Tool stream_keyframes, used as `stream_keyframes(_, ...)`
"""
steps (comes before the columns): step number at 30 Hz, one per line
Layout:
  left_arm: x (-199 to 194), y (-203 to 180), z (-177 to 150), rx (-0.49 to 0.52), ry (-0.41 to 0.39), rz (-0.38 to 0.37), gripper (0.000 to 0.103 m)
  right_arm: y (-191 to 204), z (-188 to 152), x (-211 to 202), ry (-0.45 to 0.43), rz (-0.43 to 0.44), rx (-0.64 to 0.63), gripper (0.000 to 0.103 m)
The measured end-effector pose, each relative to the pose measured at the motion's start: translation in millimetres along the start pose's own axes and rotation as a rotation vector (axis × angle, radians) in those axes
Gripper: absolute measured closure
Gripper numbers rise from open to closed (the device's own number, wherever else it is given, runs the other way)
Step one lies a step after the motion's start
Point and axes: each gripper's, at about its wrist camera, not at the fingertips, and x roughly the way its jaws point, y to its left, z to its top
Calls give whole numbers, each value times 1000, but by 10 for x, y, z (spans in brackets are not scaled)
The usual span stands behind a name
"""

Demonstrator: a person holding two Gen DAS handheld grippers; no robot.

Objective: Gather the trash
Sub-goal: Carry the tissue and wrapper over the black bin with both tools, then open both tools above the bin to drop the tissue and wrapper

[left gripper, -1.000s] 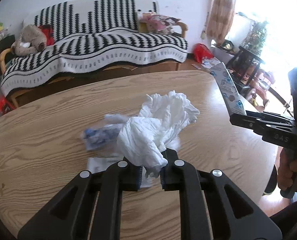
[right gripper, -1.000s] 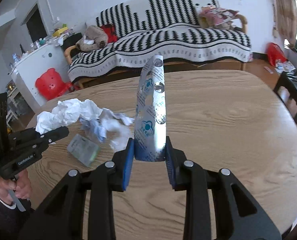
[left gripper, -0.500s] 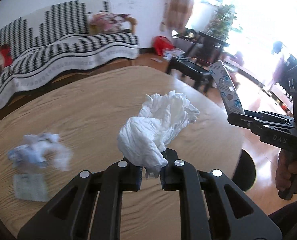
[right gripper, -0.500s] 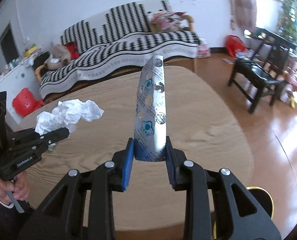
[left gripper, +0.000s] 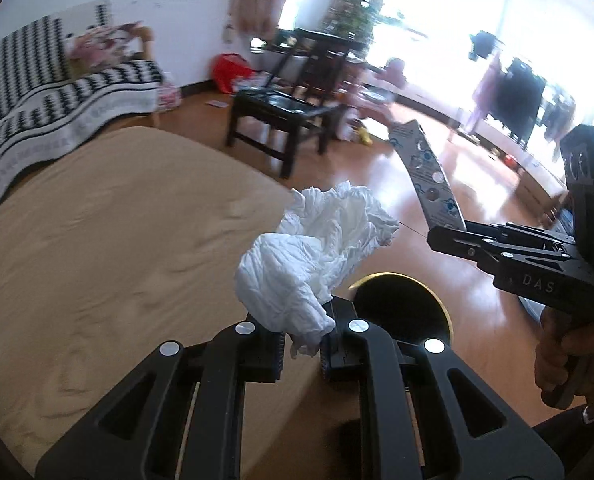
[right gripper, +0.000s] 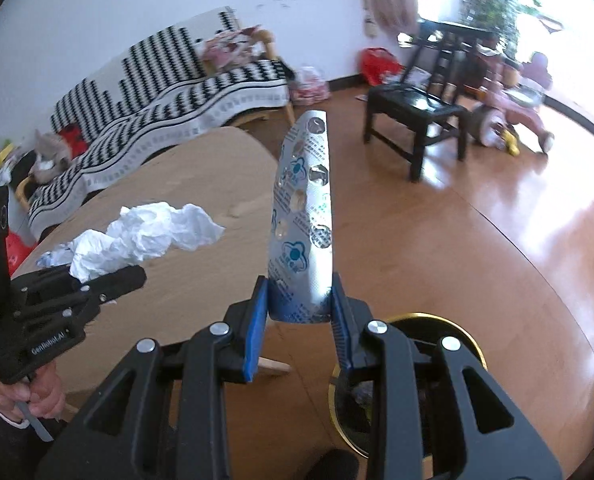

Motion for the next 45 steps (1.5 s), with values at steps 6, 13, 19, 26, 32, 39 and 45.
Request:
stream_keyframes(6,410,-417,-67,51,62,-57,90,-534,-240,-130,11,-50,70,73)
stream_keyframes(13,854,-726,-219,86,152,-102,90,-966,-511,-134,77,-63,126,73)
stream_keyframes(19,1156,-845,-359,117,220,-104,90,-1026,-636,-4,166,-104,139,73)
stream_keyframes(26,1340,-875,-390,110,252,-107,90,-1093,-701,74,215,-130,169,72)
stream_keyframes(32,1409,-882,-368,107,257,-118,90,-1118,-691,87,223,-136,180,72)
stream_keyframes(39,1435,-872,-381,105,263,-131,90,-1100,-681,81,221,-135,184,72)
stream_keyframes(45,1498,-944,-425,120,290,-132,74,-1167,-710,84,230,-134,190,69)
